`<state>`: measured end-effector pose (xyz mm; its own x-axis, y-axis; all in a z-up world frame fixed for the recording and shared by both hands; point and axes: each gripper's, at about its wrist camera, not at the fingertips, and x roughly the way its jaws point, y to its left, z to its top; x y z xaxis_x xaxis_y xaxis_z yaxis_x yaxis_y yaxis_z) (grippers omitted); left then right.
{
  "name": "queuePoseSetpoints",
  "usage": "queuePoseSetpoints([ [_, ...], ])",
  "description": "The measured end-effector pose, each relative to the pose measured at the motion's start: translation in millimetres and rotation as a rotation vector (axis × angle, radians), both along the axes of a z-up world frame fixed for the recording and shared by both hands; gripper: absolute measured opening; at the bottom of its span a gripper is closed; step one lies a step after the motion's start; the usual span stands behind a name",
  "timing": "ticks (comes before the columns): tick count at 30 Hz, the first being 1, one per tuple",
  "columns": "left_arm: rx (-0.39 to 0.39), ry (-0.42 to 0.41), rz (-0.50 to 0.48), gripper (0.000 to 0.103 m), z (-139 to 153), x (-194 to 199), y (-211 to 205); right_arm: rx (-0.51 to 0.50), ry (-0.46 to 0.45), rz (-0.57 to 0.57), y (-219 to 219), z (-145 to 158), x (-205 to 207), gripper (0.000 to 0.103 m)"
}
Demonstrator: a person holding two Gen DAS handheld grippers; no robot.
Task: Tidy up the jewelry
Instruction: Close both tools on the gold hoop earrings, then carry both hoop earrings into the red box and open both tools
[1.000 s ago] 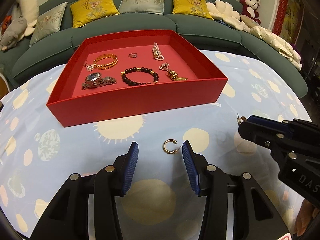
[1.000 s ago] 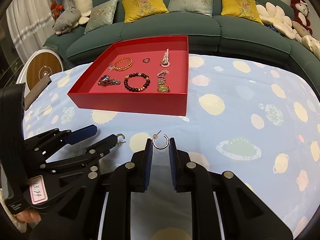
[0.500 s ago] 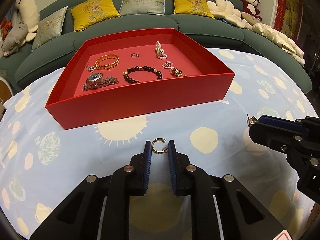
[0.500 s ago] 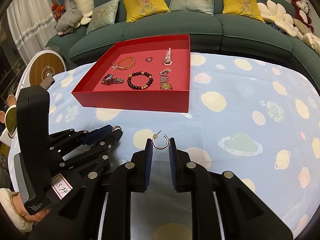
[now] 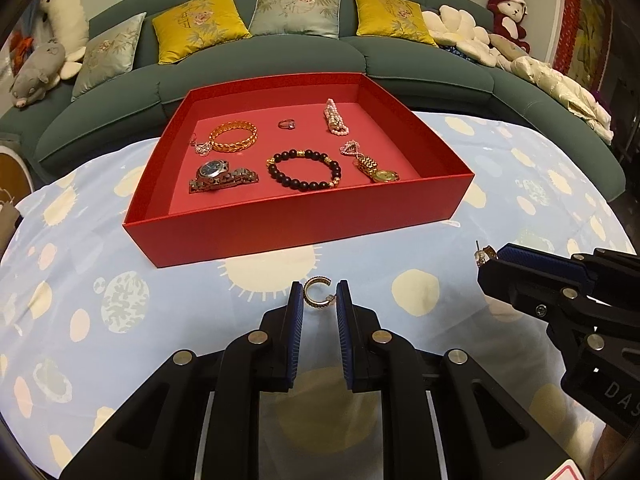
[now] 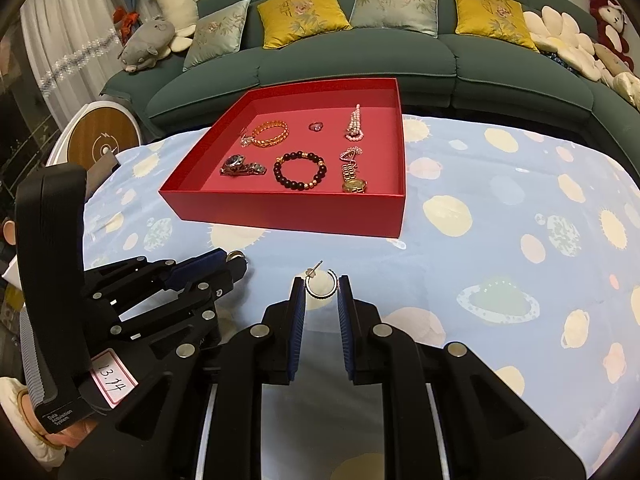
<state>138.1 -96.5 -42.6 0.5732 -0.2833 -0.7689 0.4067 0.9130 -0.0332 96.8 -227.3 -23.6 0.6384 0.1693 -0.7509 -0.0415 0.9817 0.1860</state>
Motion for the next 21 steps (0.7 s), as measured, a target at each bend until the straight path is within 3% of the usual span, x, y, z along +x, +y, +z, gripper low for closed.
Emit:
queuePoseSetpoints([
  [14,-0.080,-0.026,0.094,0.014,38.7,23.0,37.6,0.005,-0.047,0.001,1.8,17.5,11.8,0.016],
  [18,-0.138,-0.042,0.126,0.014,68.7,51.4,53.6,-0.031,-0.110,0.009,-2.1,43.3,30.8,0.016],
  [21,-0.135,-0.067,0.151,0.014,86.2,81.2,52.9,-0.052,-0.146,-0.003,-6.3,58.4,55.5,0.016],
])
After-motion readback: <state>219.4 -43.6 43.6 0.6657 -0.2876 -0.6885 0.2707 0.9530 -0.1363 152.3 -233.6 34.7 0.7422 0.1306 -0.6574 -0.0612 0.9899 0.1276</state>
